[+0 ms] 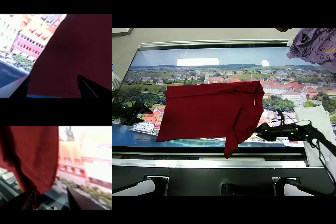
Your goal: Fold the clothes and pants, and hang the long-sleeved shirts on hangers.
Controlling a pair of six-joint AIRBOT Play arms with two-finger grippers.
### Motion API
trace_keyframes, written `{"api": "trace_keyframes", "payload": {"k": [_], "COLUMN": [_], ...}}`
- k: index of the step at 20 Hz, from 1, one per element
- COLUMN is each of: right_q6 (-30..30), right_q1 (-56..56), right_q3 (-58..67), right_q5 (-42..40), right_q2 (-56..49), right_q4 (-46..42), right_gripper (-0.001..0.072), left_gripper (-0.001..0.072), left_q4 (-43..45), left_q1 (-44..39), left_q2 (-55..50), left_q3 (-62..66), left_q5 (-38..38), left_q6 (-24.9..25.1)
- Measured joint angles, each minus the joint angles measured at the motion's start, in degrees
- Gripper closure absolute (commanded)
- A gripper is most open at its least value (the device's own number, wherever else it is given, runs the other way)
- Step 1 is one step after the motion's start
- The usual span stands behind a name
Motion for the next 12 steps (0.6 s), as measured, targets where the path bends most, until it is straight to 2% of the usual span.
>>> {"api": "trace_keyframes", "payload": {"k": [3,4,5,9,12], "right_q6": [1.4,1.62,2.01,2.69,3.06], "right_q1": [5.84,7.21,8.31,10.1,10.54], "right_q3": [-0.2,-0.24,-0.28,-0.37,-0.33], "right_q5": [-3.23,-4.48,-5.9,-9.92,-10.8], "right_q2": [-0.42,-0.48,-0.52,-0.72,-0.7], "right_q4": [1.42,1.57,1.84,1.6,1.7], "right_gripper": [0.0237,0.0271,0.0407,0.0687,0.0688], "left_gripper": [0.0032,0.0032,0.0033,0.0033,0.0033], "left_q4": [0.02,0.02,0.0,0.83,1.66], "left_q1": [-1.22,-1.53,-1.7,-2.1,-2.23], "left_q2": [0.02,0.02,0.02,0.02,0.02], "left_q3": [-0.02,-0.02,-0.02,-0.02,-0.02], "left_q5": [0.28,0.33,0.33,0.61,0.85], "left_q6": [-0.02,-0.02,-0.07,-0.31,-0.42]}}
